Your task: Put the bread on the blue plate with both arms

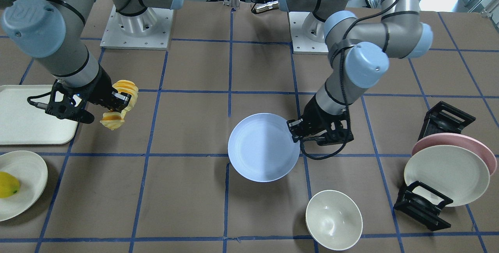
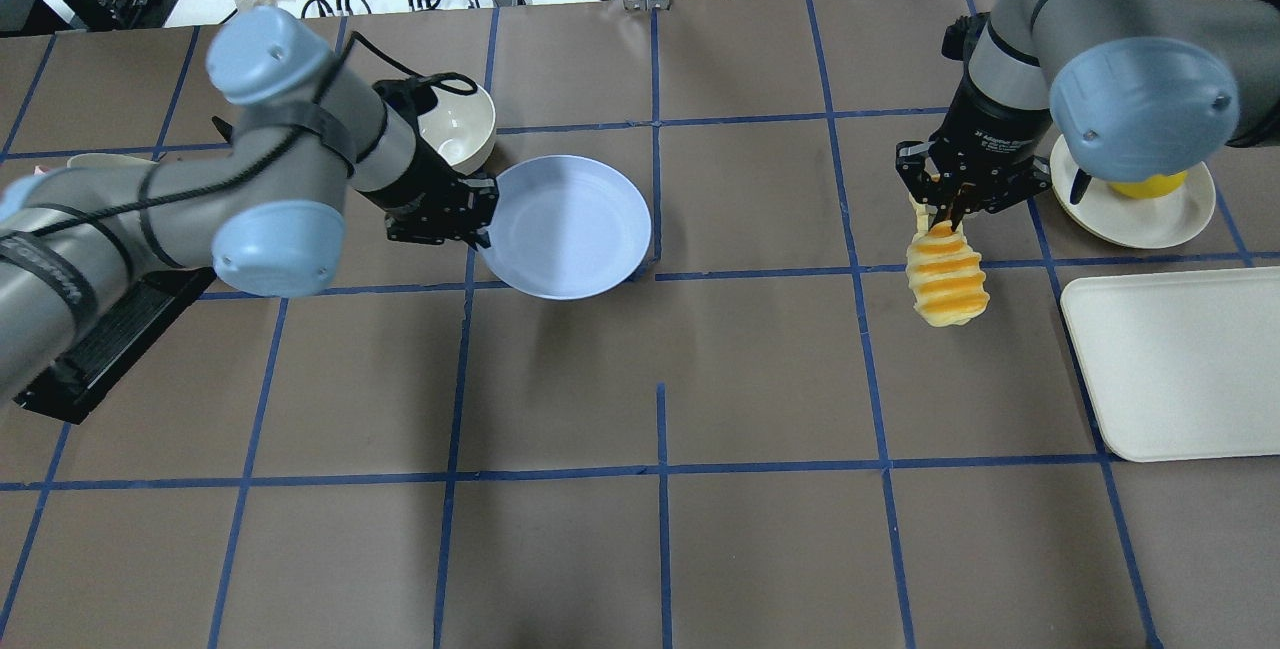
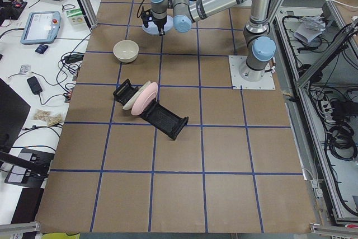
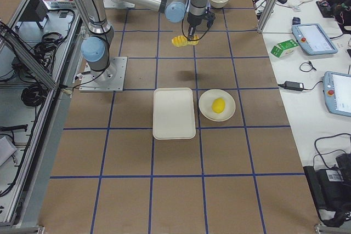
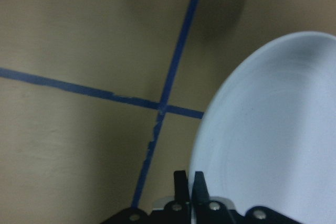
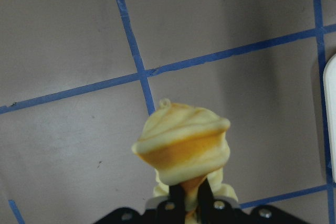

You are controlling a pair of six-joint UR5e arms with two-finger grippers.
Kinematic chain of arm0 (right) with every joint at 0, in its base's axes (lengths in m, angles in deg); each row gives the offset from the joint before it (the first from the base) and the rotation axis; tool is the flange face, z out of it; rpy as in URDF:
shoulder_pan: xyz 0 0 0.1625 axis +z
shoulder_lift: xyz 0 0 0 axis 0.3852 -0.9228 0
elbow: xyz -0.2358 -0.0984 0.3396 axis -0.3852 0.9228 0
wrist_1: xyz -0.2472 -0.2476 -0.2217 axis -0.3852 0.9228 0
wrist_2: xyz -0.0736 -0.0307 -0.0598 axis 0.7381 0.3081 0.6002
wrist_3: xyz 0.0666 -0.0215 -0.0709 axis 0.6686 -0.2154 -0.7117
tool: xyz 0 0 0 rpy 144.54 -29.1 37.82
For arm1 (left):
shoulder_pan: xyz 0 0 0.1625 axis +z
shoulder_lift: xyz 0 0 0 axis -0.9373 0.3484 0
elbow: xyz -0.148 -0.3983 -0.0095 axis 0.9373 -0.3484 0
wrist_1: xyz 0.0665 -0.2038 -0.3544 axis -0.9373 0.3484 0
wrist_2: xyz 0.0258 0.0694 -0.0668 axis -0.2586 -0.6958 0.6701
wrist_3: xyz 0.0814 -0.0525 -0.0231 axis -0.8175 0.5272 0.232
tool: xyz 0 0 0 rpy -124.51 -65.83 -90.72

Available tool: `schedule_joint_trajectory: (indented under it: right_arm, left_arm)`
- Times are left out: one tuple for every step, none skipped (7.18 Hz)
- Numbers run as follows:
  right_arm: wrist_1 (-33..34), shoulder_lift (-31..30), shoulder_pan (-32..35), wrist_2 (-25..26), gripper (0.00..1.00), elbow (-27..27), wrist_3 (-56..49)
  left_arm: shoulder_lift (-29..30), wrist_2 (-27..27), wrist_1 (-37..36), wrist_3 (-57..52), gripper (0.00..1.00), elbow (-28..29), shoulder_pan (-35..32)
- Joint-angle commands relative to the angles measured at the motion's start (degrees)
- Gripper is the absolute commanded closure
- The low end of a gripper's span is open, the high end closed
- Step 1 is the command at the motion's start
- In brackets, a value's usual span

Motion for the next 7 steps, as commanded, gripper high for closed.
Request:
schedule_joint_trajectory:
  right_arm:
    - [1.35,0.78,0.19,-0.16,1.0,0.23,-0.57]
    - [1.89,1.13,0.88,-1.2,1.0,0.76,0.29]
    - [1.98,2.0,1.15,-2.86,1.0,1.2,0.39]
    - [1.98,2.88,1.5,-3.06,1.0,1.38,0.47]
    - [1.89,3.5,2.12,-2.97,1.0,1.73,1.69]
    - [1.98,3.86,3.51,-2.97,1.0,2.43,3.36]
    - [2.15,4.9,5.44,-3.06,1.0,3.3,6.33]
  left_arm:
    - [1.77,0.15,-11.43,4.07,1.0,-7.4,-6.26]
    - [1.6,0.15,-12.33,8.27,1.0,-7.59,-8.82]
    - [1.42,0.32,-12.34,8.57,1.0,-8.03,-9.45]
    - [1.94,0.32,-12.25,8.83,1.0,-8.47,-9.98]
    - [1.69,0.06,-12.25,8.49,0.36,-9.26,-9.98]
    - [0.29,-0.46,-12.51,7.61,0.0,-8.57,-9.29]
    - [-1.72,-0.47,-11.65,7.43,0.0,-7.43,-7.8]
